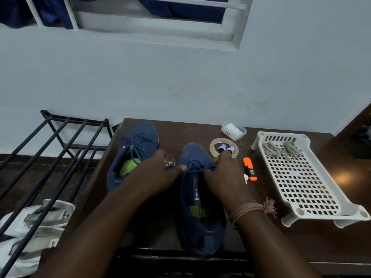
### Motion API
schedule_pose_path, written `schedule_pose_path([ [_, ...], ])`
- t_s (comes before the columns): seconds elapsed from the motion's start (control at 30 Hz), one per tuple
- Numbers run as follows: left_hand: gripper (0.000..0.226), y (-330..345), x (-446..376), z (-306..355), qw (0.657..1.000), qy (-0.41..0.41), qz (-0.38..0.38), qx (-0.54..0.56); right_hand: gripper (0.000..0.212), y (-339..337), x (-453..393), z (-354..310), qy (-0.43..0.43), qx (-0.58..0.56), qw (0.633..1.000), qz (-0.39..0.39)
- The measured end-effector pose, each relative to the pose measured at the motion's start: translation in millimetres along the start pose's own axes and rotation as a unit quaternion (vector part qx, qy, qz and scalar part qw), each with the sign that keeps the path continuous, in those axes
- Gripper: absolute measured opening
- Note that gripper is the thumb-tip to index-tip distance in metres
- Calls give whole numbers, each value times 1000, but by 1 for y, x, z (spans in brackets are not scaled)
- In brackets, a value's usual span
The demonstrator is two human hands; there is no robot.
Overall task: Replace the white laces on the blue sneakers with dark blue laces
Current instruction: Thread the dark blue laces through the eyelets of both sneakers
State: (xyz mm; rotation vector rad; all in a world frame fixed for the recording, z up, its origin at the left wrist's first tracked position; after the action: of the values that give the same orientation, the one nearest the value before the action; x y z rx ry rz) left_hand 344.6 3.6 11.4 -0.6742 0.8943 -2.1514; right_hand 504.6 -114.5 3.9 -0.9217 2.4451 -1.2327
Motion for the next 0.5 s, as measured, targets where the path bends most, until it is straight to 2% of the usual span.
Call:
schedule_pose_path([
  [0.03,44,6,0,3,1000,20,-8,-21,60,1,0,0,1,2,1000,-1],
  [0.1,48,2,0,9,999,42,19,4,56,2,0,-1,1,4,1000,-1],
  [0.17,46,-11,0,13,987,26,82,132,54,3,-1,0,-1,12,1000,5],
  [0.2,44,-17,0,13,963,14,107,247,54,3,-2,1,-4,24,1000,10],
  [0.23,42,-18,-3,9,924,2,113,364,52,4,-2,0,-7,36,999,12],
  [0.3,35,-15,-6,7,857,-5,76,510,40,5,-2,-2,-19,53,998,13],
  [0.33,34,-10,-7,8,847,-2,49,530,36,6,-2,-2,-23,55,998,13],
  [0.4,36,-2,-6,11,856,-1,5,517,32,8,-2,-3,-23,47,999,6],
  [0.43,36,1,-6,13,860,-3,-5,510,32,8,-2,-4,-22,44,999,3],
  [0.5,34,5,-4,15,847,-20,-6,532,30,8,-2,-4,-29,41,999,0],
])
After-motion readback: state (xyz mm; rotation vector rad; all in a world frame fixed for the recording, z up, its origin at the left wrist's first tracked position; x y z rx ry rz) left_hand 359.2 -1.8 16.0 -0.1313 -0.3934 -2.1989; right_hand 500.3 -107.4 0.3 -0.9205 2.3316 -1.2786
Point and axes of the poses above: each hand's wrist, its own x-axis away from the middle knuckle, its own y-axis out of the palm, z = x × y, the point moved 5 cm from there along -x, towards the middle knuckle, and after that the axes turned 1 degree about -x, right-handed, at the moved point
